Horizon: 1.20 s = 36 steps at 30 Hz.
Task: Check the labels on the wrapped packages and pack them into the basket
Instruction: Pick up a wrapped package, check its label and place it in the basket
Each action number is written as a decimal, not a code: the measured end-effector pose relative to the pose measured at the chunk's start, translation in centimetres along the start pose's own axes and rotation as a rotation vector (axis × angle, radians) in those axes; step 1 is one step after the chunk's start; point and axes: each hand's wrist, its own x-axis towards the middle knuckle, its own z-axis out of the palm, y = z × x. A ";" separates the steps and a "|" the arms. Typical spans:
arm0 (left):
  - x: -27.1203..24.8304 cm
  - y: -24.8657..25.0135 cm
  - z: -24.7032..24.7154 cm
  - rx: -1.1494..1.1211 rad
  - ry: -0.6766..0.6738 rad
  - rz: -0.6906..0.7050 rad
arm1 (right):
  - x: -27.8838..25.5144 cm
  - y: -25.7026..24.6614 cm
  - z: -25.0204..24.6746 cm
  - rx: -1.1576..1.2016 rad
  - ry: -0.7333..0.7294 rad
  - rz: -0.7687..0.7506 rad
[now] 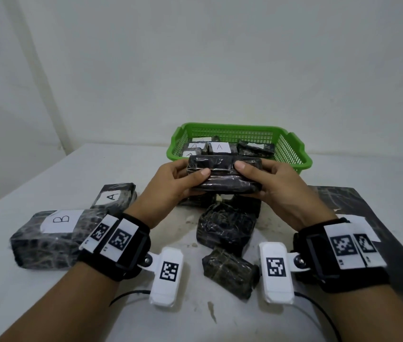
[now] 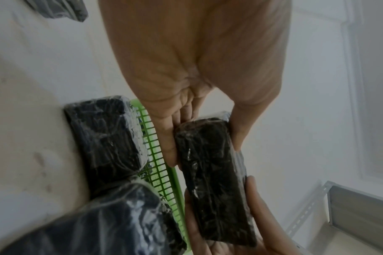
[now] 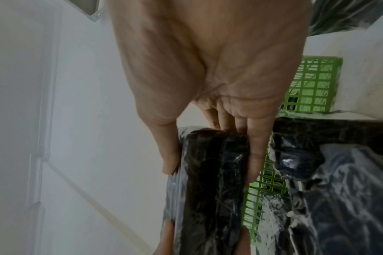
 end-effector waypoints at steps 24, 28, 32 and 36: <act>-0.3 0.9 -0.5 0.133 0.034 0.201 | -0.1 -0.4 -0.3 0.006 -0.087 0.040; -0.2 0.8 -0.5 0.148 -0.028 0.196 | -0.1 -0.5 -0.4 0.091 -0.049 0.089; -0.4 0.8 0.0 0.042 -0.056 0.048 | 0.2 -0.1 -0.7 0.076 0.012 0.017; -0.3 0.5 -0.1 0.113 0.001 0.042 | 0.1 -0.1 -0.4 0.067 -0.021 -0.008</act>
